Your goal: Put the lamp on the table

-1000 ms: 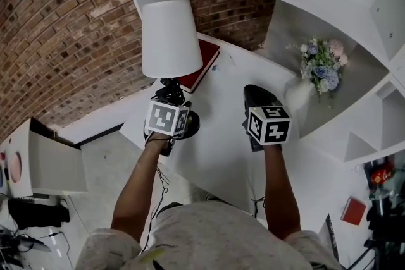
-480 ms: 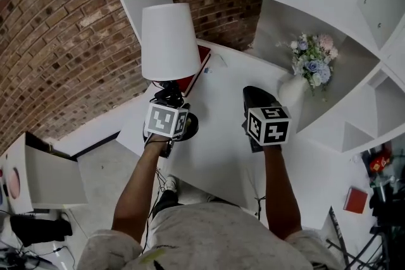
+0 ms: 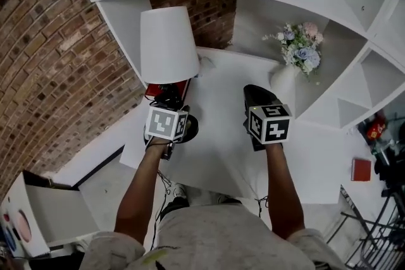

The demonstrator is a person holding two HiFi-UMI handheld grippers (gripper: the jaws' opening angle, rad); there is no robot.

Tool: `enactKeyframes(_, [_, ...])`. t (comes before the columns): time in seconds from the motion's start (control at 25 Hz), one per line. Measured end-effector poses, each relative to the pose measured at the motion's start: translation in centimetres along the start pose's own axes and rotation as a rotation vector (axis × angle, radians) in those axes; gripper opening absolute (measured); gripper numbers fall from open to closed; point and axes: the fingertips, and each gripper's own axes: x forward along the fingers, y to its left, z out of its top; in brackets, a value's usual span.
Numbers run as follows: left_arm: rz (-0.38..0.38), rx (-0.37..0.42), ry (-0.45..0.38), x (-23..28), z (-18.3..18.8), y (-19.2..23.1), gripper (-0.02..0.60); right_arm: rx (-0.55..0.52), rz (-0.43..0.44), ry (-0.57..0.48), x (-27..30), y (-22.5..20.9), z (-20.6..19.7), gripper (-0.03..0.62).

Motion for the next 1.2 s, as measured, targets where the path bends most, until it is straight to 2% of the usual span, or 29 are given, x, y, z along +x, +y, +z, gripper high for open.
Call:
enactKeyframes(0.64, [-0.228, 0.171, -0.002, 1.4, 1.7, -2.0, 0.098, 0.051, -0.273, 0.013, -5.2, 0.3, -0.9, 0.005])
enactKeyframes(1.2, [-0.347, 0.276, -0.013, 1.6, 2.0, -4.6, 0.097, 0.083, -0.411, 0.011, -8.5, 0.9, -2.0, 0.005])
